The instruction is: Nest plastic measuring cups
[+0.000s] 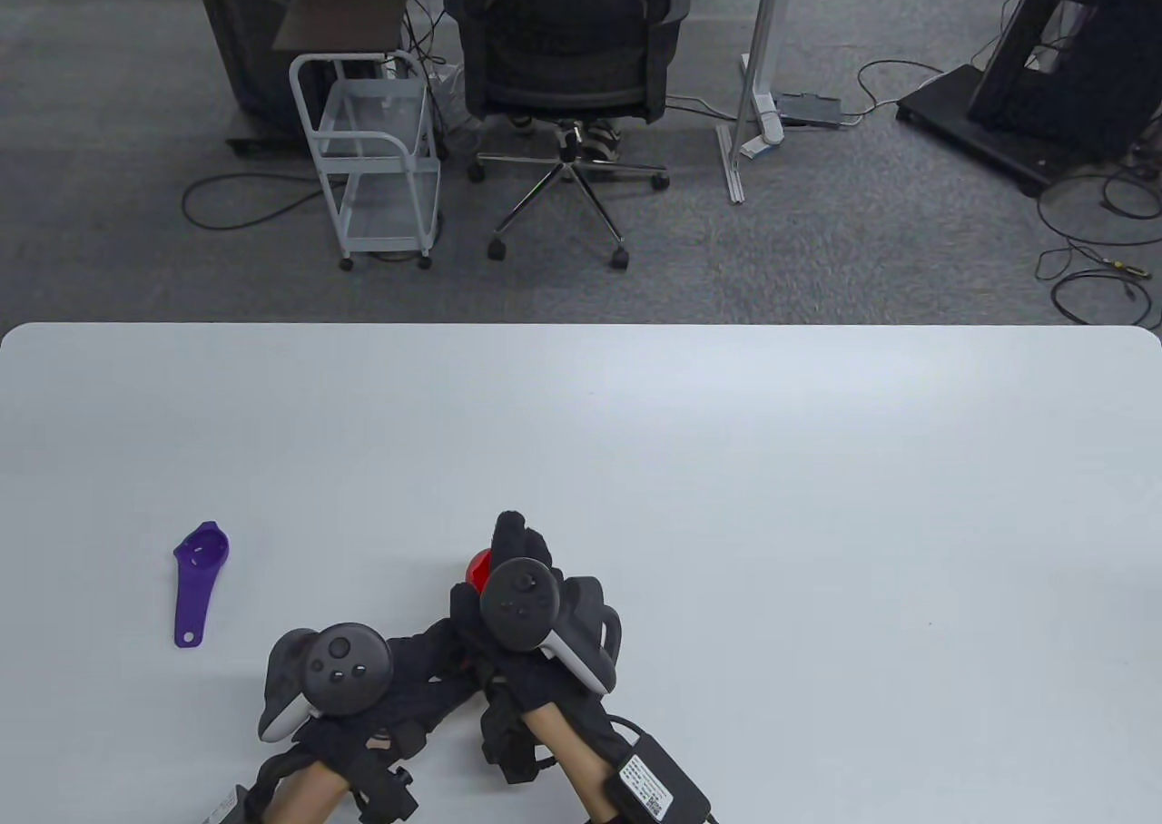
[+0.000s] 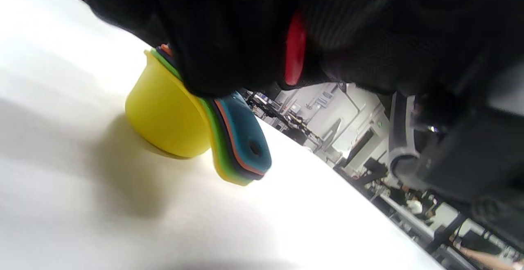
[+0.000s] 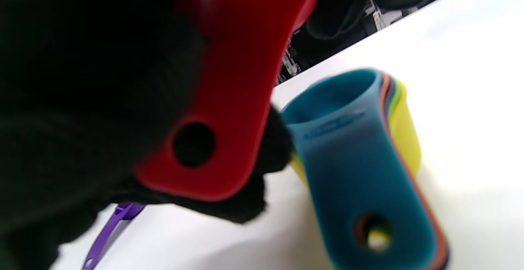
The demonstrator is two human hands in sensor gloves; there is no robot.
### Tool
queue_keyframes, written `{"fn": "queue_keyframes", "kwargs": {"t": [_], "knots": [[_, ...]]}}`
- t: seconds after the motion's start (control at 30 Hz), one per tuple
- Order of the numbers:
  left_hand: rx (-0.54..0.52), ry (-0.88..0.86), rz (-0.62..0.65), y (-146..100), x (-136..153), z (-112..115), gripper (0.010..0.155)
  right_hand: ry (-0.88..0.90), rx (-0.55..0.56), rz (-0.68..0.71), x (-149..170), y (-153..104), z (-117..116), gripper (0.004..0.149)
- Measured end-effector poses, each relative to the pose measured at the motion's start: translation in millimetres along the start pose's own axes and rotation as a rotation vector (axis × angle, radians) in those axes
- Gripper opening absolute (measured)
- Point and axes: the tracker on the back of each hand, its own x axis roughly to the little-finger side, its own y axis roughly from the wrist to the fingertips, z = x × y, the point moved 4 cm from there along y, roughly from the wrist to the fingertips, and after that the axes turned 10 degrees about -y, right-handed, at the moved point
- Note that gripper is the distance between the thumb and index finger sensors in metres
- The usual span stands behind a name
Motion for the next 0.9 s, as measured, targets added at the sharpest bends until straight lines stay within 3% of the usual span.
{"fn": "queue_keyframes", "kwargs": {"t": [0.1,0.17,0.3,0.43,0.9], "knots": [[-0.105,0.211,-0.004,-5,1,-17,0.06,-0.098,-0.014,-0.015,-2,6,2,0.082],[-0.165,0.369,-0.071,-10,9,-28,0.065,-0.172,-0.078,-0.022,-5,11,-4,0.081],[-0.055,0.528,-0.257,-11,37,-30,0.088,-0.346,-0.187,-0.053,-15,18,-21,0.081],[0.008,0.502,-0.312,-9,50,-25,0.091,-0.488,-0.205,-0.093,-19,26,-33,0.078],[0.128,0.448,-0.399,-5,60,-12,0.092,-0.542,-0.23,-0.168,-10,35,-51,0.075]]}}
